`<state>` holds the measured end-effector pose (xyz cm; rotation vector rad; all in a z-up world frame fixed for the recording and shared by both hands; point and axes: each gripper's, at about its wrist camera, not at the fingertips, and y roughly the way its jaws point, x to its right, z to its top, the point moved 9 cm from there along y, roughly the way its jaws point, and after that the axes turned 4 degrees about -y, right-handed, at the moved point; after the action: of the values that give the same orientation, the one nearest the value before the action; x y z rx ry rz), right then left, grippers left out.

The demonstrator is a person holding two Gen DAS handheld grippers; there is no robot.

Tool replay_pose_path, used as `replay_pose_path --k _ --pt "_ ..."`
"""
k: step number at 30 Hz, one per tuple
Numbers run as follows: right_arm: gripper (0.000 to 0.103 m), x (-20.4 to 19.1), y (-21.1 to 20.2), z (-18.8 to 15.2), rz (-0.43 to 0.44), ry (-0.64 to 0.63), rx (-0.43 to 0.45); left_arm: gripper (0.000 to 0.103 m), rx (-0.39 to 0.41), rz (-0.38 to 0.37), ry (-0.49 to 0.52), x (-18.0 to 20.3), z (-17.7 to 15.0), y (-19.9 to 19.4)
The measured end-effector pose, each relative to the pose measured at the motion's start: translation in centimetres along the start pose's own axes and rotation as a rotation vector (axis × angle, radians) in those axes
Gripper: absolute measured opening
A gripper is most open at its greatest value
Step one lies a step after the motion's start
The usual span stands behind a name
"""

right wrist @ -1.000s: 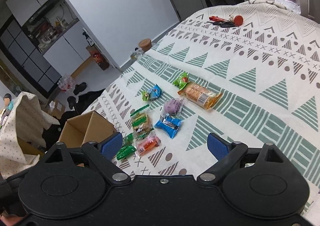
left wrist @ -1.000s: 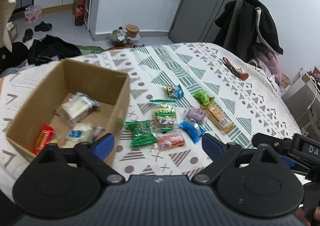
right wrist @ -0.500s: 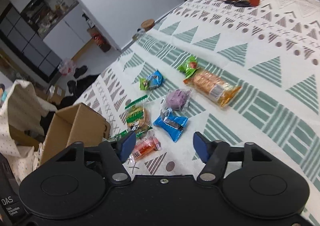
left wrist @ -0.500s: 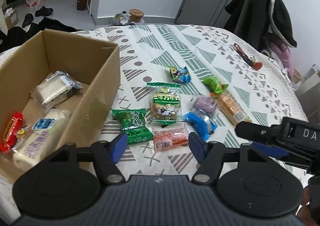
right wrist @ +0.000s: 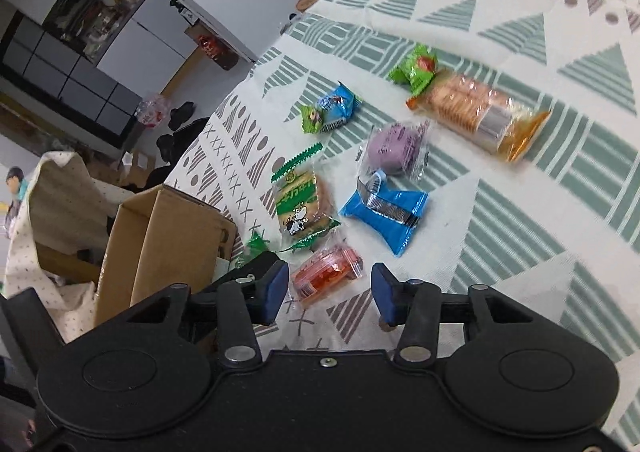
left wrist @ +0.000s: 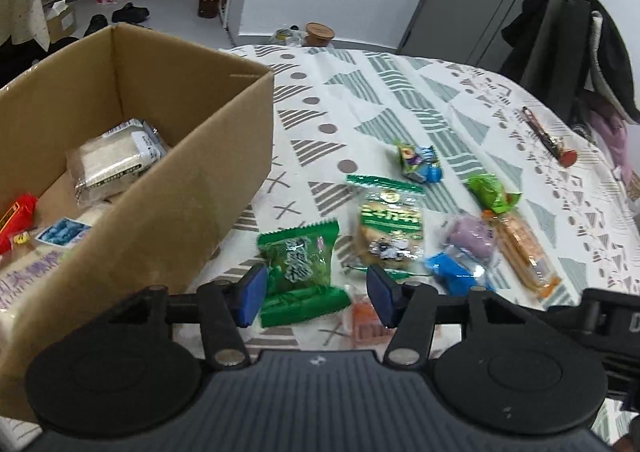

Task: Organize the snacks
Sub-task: 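Grasp the green snack pack with the left tool while the right tool grasps the small orange candy, then carry the green pack and orange candy with both tools over the box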

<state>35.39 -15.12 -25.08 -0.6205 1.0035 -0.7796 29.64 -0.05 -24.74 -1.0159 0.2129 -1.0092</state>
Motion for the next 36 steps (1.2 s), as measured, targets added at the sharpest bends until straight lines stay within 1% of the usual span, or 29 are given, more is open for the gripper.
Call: replay_pose_path --k 2,3,5,7,8,9,10,11,15,18,22,24,26,27,28,29,33,35,36 --pt "0.047 0.1 0.3 -0.1 0.018 0.026 -0.008 0.055 -0.021 0.003 -0.010 -0.3 -0.3 0.6" --pt "0.047 0.1 0.4 -0.2 0.027 0.040 -0.014 0.055 -0.034 -0.001 -0.030 -0.5 -0.5 1.0" --pt "0.045 0.0 0.7 -0.6 0.045 0.059 -0.029 0.047 -0.021 0.003 -0.044 -0.9 -0.6 1.1" --pt "0.045 -0.2 1.2 -0.8 0.054 0.074 -0.041 0.045 -0.013 -0.001 -0.052 -1.0 -0.6 1.0" --pt "0.044 -0.3 1.4 -1.0 0.057 0.084 -0.048 0.041 -0.010 -0.001 -0.059 -1.2 -0.6 0.9" --pt "0.044 -0.3 1.6 -1.1 0.057 0.093 -0.052 0.034 -0.009 0.003 -0.063 -1.3 -0.5 0.7" --pt "0.043 -0.4 1.9 -1.1 0.055 0.096 -0.055 0.033 -0.010 0.005 -0.069 -1.4 -0.5 0.6" --pt "0.042 -0.5 2.1 -1.1 0.050 0.095 -0.057 0.032 -0.011 0.005 -0.078 -1.6 -0.4 0.4" --pt "0.041 -0.6 3.0 -0.8 0.019 0.102 -0.049 0.031 -0.024 -0.003 -0.087 -2.0 -0.8 -0.4" --pt "0.041 -0.5 3.8 -0.8 -0.038 0.092 -0.048 0.031 -0.041 -0.020 -0.098 -2.2 -1.2 -0.9" --pt "0.030 -0.5 4.3 -0.8 -0.087 0.072 -0.039 0.031 -0.043 -0.037 -0.096 -2.4 -1.3 -1.8" --pt "0.029 -0.5 4.2 -0.9 -0.094 0.075 -0.035 0.031 -0.043 -0.043 -0.099 -2.5 -1.2 -2.2" --pt "0.022 -0.4 4.1 -0.9 -0.103 0.070 -0.030 0.031 -0.049 -0.047 -0.106 -2.5 -1.2 -2.5" --pt "0.020 -0.4 3.9 -1.0 -0.105 0.070 -0.027 0.031 -0.051 -0.050 -0.107 -2.5 -1.2 -2.6" --pt "0.015 -0.5 3.7 -1.0 -0.103 0.069 -0.026 0.031 -0.052 -0.052 -0.106 -2.5 -1.2 -2.8" --pt "0.012 -0.5 3.5 -1.1 -0.100 0.065 -0.024 0.031 -0.053 -0.056 -0.103 -2.4 -1.2 -3.1" --pt "0.006 -0.7 2.5 -1.5 -0.104 0.059 -0.018 0.031 -0.049 -0.068 -0.090 -2.1 -1.0 -4.4" --pt "0.000 -0.8 2.0 -1.6 -0.099 0.064 -0.008 0.031 -0.043 -0.069 -0.085 -2.1 -0.8 -5.1" --pt "0.000 -0.7 1.7 -1.6 -0.098 0.069 0.001 0.031 -0.040 -0.071 -0.085 -2.1 -0.7 -5.5"
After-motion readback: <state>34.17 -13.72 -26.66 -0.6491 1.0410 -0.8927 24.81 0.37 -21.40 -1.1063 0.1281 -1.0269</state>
